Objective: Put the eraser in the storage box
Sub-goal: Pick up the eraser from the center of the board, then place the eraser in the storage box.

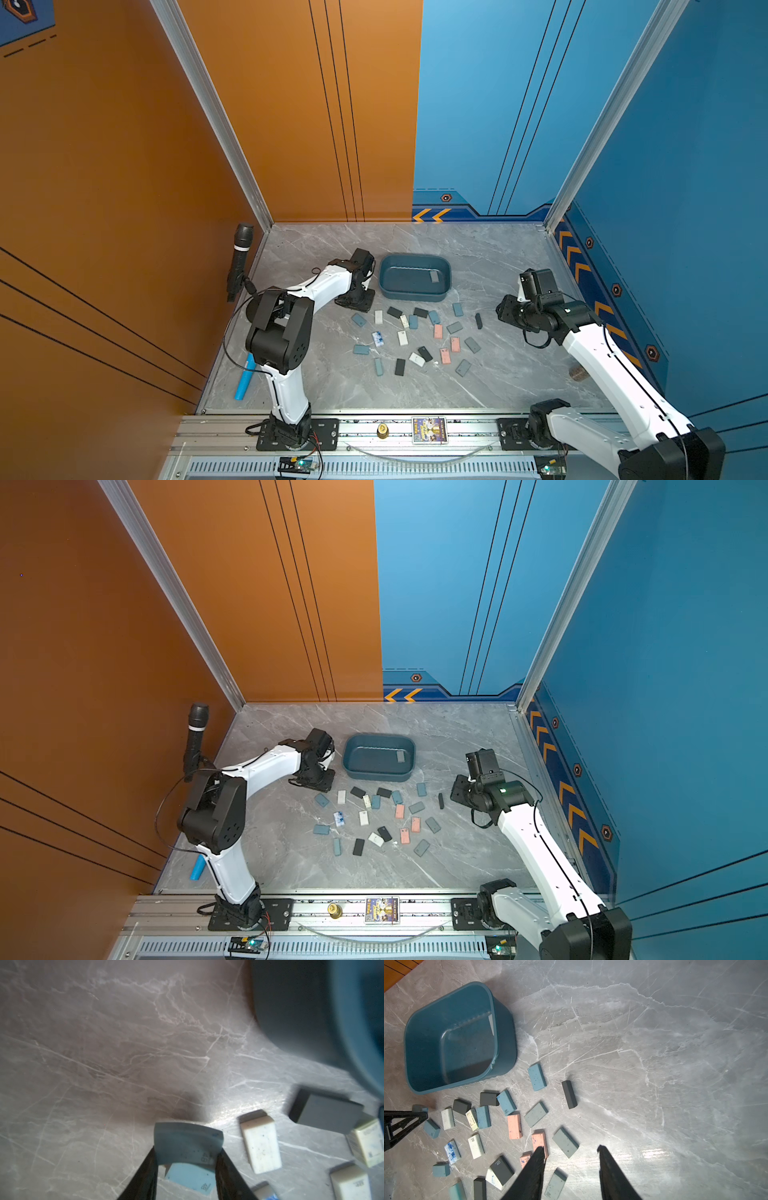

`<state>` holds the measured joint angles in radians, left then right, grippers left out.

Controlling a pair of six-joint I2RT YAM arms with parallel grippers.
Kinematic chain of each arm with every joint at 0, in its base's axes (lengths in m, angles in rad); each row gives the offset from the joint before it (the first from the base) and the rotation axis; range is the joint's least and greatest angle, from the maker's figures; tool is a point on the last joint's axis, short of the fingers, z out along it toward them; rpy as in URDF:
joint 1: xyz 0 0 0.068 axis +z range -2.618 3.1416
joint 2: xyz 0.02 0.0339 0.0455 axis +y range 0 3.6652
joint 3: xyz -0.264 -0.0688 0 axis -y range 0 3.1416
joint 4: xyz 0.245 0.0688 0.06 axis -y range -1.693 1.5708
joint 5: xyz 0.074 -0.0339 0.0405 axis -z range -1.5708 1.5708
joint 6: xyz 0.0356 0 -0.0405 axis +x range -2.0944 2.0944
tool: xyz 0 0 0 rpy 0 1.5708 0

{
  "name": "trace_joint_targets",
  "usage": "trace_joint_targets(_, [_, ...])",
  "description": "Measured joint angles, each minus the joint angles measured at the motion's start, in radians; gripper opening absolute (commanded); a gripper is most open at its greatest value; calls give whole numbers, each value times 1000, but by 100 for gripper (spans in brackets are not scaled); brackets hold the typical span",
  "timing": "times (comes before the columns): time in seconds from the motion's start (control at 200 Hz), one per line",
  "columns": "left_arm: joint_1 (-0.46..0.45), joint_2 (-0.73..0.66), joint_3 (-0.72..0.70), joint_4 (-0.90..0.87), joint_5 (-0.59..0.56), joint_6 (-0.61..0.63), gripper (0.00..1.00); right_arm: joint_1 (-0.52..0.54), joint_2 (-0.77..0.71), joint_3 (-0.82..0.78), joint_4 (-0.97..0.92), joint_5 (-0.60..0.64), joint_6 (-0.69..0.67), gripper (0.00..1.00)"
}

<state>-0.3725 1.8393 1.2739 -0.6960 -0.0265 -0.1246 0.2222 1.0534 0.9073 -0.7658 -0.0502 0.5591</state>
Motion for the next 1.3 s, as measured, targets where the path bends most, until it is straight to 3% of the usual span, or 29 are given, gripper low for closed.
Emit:
trace_joint_targets(0.396, [-9, -137, 11, -5, 5, -33, 43, 0, 0, 0, 0, -4, 0, 44])
trace_joint_targets(0.776, [-95, -145, 224, -10, 46, -94, 44, 0, 18, 0, 20, -19, 0, 44])
trace_joint_targets(0.951, [-130, -51, 356, -5, 54, -135, 44, 0, 19, 0, 31, -26, 0, 44])
trace_joint_targets(1.302, [-177, 269, 556, -8, 21, -218, 44, -16, 42, 0, 49, -37, -1, 44])
